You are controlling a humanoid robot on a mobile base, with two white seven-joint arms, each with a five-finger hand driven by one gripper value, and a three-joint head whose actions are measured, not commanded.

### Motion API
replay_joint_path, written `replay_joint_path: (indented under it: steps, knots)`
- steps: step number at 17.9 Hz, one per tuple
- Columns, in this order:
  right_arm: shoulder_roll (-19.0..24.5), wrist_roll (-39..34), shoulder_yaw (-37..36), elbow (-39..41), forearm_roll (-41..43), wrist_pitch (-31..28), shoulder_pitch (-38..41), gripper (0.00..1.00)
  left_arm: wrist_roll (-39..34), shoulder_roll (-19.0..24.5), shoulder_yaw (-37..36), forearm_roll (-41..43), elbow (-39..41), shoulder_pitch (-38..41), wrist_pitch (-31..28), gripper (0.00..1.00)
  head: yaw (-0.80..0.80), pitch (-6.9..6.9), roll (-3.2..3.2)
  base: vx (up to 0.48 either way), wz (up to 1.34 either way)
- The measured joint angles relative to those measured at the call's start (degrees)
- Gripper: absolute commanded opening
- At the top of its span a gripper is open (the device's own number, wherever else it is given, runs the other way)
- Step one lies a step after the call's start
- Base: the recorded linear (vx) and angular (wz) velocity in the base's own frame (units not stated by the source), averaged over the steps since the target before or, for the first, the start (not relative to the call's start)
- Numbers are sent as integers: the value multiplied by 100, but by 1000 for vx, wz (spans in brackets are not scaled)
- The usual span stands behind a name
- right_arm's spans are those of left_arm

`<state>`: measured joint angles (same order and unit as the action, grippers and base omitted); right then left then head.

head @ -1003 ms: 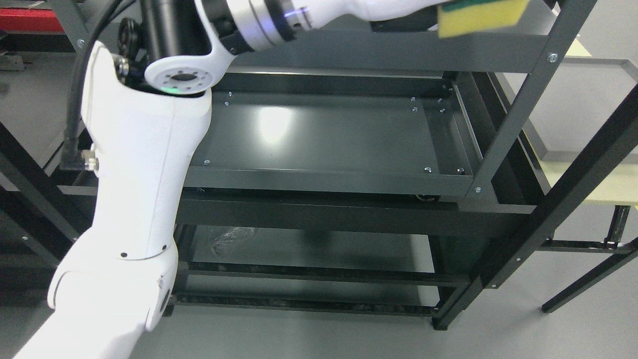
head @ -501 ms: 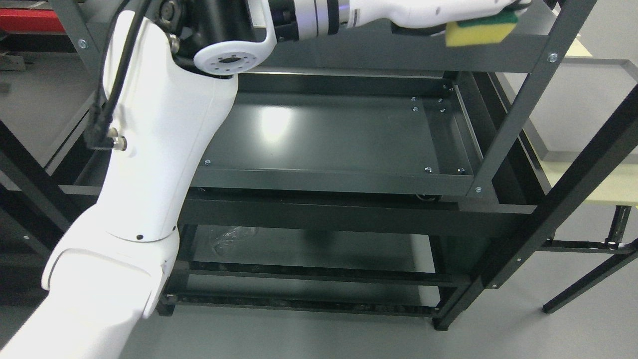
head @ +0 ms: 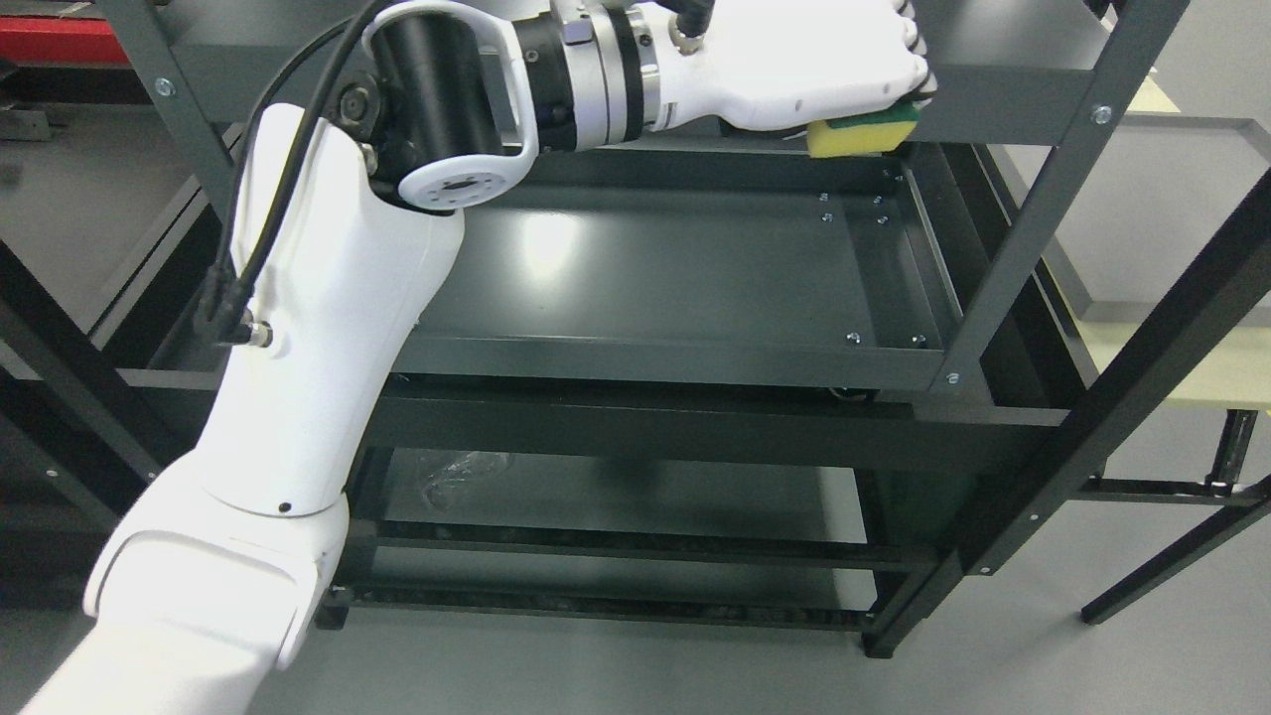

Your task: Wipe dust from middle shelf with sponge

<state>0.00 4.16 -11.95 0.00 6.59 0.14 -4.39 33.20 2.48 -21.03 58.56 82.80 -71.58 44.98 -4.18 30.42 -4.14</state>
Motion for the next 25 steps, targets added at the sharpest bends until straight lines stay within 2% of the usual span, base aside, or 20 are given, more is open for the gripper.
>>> replay_joint_path:
  steps: [4, 8, 20, 25]
  knots:
    - [0, 0, 0, 0, 0, 0, 0, 100, 13, 287, 396, -30, 27, 281, 1, 4, 0, 0, 0, 0, 0]
    - [0, 1, 0, 0, 0, 0, 0, 100, 46, 690, 828, -421, 148, 639, 1, 4, 0, 0, 0, 0, 0]
    - [0, 21, 0, 0, 0, 0, 0, 100, 82, 2739, 2372, -2760, 360, 1898, 2, 4, 0, 0, 0, 0, 0]
    - [0, 24, 0, 0, 0, 0, 0, 100, 80, 3366, 2959, -3389, 395, 2079, 3, 5, 0, 0, 0, 0, 0]
